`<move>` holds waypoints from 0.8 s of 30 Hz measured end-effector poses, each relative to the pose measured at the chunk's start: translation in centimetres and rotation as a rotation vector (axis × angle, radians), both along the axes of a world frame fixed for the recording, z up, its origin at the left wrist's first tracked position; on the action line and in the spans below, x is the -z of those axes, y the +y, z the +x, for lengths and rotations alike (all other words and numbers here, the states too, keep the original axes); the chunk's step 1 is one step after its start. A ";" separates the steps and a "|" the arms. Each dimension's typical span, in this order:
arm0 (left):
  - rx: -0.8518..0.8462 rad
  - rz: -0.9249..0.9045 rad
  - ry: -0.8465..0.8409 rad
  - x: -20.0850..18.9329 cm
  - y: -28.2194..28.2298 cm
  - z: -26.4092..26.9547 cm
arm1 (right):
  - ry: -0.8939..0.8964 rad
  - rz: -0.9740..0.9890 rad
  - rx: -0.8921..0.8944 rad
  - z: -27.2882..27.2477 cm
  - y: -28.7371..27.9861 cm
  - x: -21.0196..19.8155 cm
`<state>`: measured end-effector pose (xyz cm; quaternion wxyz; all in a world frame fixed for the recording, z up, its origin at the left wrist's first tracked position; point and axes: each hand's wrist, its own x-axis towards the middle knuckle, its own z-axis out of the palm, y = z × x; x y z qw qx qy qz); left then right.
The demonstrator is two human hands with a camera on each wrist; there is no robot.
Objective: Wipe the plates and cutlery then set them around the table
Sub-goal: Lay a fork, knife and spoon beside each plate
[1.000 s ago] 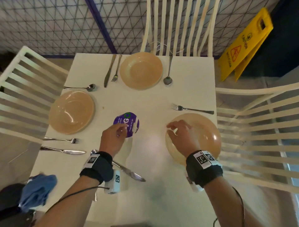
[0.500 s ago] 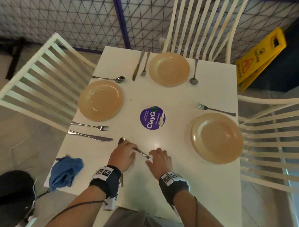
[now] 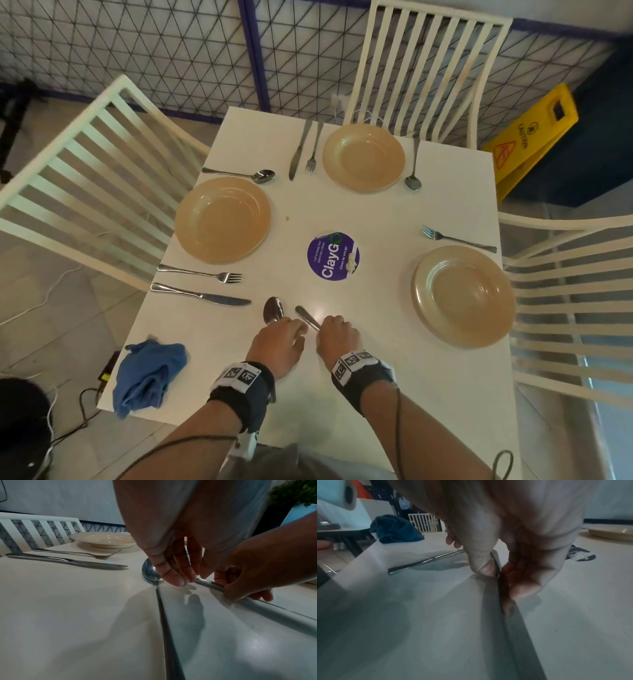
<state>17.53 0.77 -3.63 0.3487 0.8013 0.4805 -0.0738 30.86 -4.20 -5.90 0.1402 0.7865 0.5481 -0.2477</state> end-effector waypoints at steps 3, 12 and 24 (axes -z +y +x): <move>0.000 -0.019 -0.011 0.0 0.1 0.6 | 0.001 -0.018 -0.001 1.2 0.2 -0.5; -0.033 -0.169 -0.234 -2.3 -0.3 5.1 | 0.736 0.175 0.650 10.2 1.4 -5.7; -0.139 -0.234 -0.577 -5.1 -0.2 13.5 | 1.471 0.537 1.121 20.2 -1.1 -11.7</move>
